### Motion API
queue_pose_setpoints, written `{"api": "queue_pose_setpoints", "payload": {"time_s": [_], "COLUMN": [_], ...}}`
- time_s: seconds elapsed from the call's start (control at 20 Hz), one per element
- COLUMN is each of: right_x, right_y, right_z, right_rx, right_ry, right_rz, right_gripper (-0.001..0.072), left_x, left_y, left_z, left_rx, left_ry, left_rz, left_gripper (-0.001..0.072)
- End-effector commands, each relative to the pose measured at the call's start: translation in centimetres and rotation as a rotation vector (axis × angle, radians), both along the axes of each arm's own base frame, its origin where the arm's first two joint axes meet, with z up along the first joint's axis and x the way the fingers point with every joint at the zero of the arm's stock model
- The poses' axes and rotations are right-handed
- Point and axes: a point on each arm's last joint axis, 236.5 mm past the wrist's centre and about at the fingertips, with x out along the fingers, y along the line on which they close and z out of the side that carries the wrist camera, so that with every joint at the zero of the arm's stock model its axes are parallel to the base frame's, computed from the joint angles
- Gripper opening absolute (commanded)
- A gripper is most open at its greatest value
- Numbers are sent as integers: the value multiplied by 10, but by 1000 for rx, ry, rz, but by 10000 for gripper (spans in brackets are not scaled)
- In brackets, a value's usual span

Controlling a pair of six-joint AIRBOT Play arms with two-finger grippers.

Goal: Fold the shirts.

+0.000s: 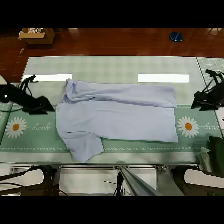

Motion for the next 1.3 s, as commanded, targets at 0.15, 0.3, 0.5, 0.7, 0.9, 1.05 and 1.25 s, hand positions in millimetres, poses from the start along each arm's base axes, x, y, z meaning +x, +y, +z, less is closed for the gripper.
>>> {"api": "queue_pose_setpoints", "payload": {"time_s": [0.15,0.3,0.5,0.7,0.9,1.05,1.25], "right_x": [-26,-29,-29,-32,-36,-63,-90], "right_y": [23,27,28,29,29,11,41], "right_z": [-17,-24,-23,-23,-17,-21,-41], "right_rx": [205,216,216,224,208,146,343], "right_ry": [-164,-161,-160,-145,-147,-70,-22], "right_rz": [-160,-166,-164,-176,-165,-171,-311], "right_gripper": [479,478,469,470,470,489,489], "left_x": [-113,-109,-87,-79,-85,-86,-85], "left_y": [-31,-48,-63,-103,-116,-111,-101], "left_z": [-33,-39,-48,-46,-47,-43,-35], "left_rx": [-132,-191,-173,-191,-181,-196,-221], "left_ry": [253,217,131,116,116,128,120], "left_rz": [20,44,46,12,-56,-37,-11], "left_gripper": [677,676,671,261,27,27,27]}}
